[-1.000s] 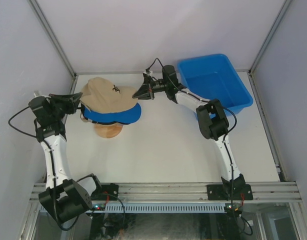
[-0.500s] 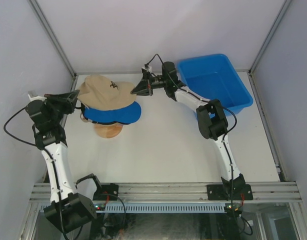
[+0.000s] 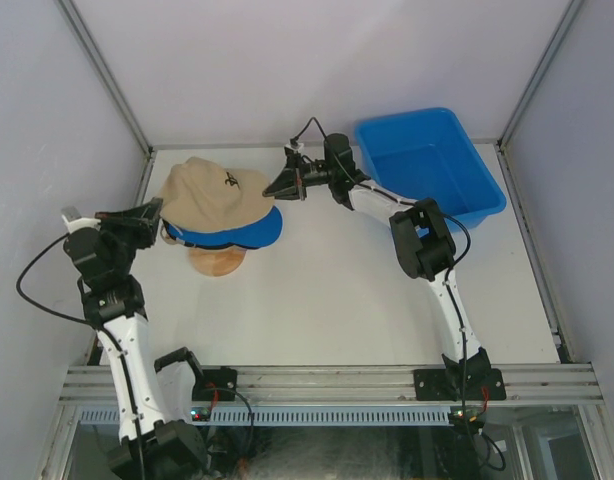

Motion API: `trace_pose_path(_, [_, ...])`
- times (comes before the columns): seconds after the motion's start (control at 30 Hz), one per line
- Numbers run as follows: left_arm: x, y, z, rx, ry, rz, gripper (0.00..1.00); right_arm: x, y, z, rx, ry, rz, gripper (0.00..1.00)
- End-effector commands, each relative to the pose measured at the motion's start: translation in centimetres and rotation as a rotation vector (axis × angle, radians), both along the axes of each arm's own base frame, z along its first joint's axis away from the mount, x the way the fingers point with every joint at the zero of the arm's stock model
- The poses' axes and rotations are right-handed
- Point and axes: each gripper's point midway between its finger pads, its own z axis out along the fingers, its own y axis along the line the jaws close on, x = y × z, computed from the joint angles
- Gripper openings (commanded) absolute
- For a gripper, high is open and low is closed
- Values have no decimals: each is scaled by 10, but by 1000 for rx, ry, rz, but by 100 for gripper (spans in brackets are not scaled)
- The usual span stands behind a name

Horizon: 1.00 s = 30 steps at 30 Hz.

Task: Stack the hats
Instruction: Stack the hat on the hat.

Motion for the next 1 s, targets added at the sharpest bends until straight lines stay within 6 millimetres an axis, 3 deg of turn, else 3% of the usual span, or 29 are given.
trace_pose_path(0.0, [-9, 4, 11, 5, -79, 67, 0, 12, -7, 12, 14, -34, -70, 0])
trace_pose_path(0.37, [-18, 11, -8, 25, -15, 137, 1, 22, -13, -10, 3, 3, -112, 0])
trace_pose_path(0.97, [5, 25, -36, 20, 77, 150, 8, 26, 0, -48, -32, 64, -155, 0])
